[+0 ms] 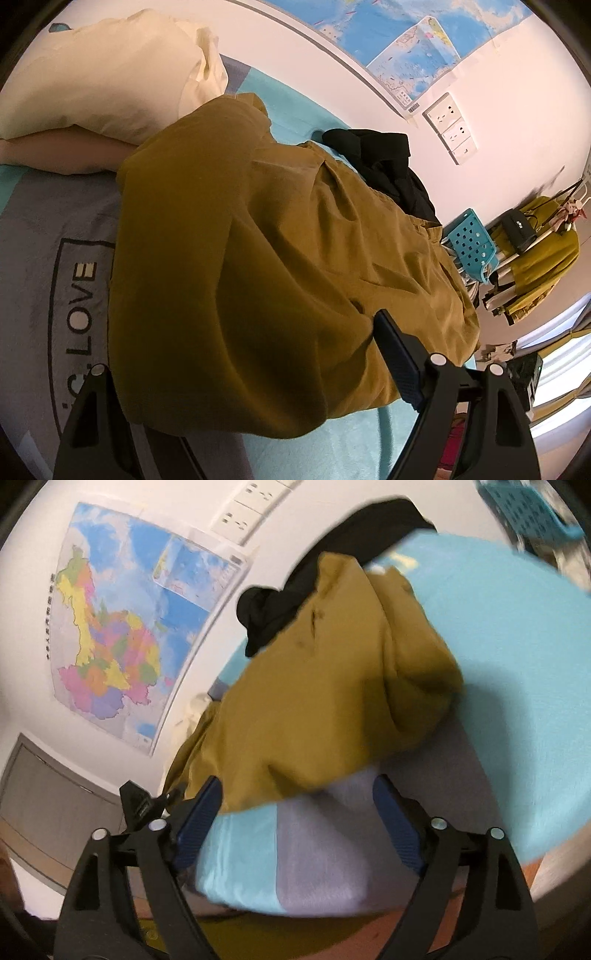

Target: Fold large clothes

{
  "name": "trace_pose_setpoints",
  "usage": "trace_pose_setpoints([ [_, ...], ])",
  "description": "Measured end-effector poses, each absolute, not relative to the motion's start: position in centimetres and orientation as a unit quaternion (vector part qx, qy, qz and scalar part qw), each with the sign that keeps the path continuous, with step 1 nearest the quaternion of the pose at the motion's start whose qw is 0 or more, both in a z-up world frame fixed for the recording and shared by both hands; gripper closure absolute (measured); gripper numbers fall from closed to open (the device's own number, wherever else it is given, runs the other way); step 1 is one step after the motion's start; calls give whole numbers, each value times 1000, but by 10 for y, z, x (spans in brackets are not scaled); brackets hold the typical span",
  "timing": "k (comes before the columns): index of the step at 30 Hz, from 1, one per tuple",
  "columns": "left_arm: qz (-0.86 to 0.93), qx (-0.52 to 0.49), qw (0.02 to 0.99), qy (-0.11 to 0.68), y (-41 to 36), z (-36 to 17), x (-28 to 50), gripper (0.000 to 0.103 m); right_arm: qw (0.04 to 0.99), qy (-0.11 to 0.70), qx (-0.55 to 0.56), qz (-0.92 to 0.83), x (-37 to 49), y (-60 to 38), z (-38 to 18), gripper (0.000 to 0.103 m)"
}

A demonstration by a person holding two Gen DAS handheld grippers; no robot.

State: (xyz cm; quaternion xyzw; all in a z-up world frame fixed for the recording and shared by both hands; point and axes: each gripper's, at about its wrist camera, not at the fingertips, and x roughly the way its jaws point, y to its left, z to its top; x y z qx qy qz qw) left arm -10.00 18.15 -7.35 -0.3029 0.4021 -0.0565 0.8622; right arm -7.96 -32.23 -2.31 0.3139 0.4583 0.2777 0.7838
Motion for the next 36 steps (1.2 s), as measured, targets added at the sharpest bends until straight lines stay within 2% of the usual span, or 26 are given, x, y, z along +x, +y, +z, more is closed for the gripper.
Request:
trace_pose_setpoints([
  [5,-60,-302,861,405,182,-73,-99,22,790,463,321,242,-62,-314,-30,17],
  [8,-63,-303,861,404,183,-73,-97,22,797,456,322,231,-56,-306,-29,9],
  [13,-64,-294,863,405,183,-72,-90,22,823,427,312,209,-50,-293,-23,9],
  [21,-75,-292,863,405,186,-73,-84,20,813,462,306,178,-64,-296,-32,12],
  [24,-77,-289,864,406,185,-74,-79,18,811,461,312,179,-57,-291,-32,10],
  [26,-74,-278,866,409,182,-73,-74,18,815,455,304,190,-43,-280,-32,5],
  [29,-75,-271,867,411,181,-72,-69,18,822,443,303,193,-28,-269,-31,5],
  [31,-71,-271,867,412,182,-72,-67,23,825,435,302,197,-24,-264,-30,5],
  [32,-70,-267,868,412,182,-72,-66,29,830,430,296,197,-24,-261,-29,8],
  [33,-65,-263,869,414,182,-72,-66,32,836,421,294,195,-26,-260,-28,18],
  [36,-68,-256,870,415,182,-73,-66,35,828,423,309,199,-25,-268,-34,25],
])
